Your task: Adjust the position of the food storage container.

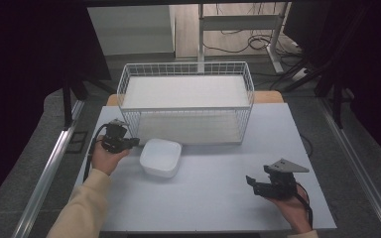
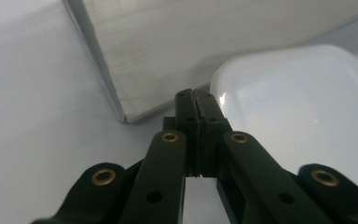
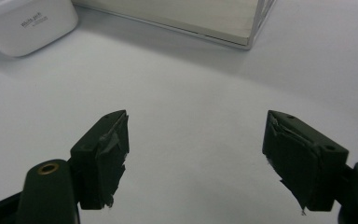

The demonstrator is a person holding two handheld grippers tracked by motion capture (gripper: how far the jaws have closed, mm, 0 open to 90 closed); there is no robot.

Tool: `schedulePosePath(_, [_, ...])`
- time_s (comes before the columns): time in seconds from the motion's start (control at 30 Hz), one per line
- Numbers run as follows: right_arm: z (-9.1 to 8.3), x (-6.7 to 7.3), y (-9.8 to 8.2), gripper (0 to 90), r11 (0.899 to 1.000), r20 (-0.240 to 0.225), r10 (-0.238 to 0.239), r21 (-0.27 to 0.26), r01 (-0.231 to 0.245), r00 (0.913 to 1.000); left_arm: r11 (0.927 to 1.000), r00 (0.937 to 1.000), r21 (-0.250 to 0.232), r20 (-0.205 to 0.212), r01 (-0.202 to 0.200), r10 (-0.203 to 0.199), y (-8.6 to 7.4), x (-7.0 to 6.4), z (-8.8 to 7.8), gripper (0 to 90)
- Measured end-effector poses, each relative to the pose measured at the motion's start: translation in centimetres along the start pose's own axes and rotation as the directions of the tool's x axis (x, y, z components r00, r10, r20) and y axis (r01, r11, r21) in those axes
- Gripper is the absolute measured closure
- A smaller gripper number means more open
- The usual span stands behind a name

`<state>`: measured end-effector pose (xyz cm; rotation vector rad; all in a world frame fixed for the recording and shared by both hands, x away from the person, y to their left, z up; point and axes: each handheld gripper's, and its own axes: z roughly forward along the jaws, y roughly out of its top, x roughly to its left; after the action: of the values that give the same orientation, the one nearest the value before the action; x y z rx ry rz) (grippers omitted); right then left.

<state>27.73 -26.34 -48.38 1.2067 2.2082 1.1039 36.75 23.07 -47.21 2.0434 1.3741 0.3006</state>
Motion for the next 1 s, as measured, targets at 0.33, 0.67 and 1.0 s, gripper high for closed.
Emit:
schedulePosePath(0.33, [0.0,-0.1,-0.1,22.7,1.000,0.011,0.001,0.007,-0.001,0.9999,0.9985,0.9999,0.054,0.010,-0.011,0.010,0.1,-0.5,2.1,90.0])
schedulePosePath(0.67, [0.0,-0.2,-0.1,22.8,1.000,0.013,0.002,0.006,-0.002,0.9999,0.9990,0.9993,0.043,0.037,-0.010,0.008,0.2,-0.4,2.4,90.0])
schedulePosePath(1.0, [-0.1,-0.1,-0.1,22.8,1.000,0.009,-0.003,0.007,0.003,1.0000,0.9967,0.9953,0.048,0.075,-0.066,0.062,0.6,-2.5,3.0,90.0])
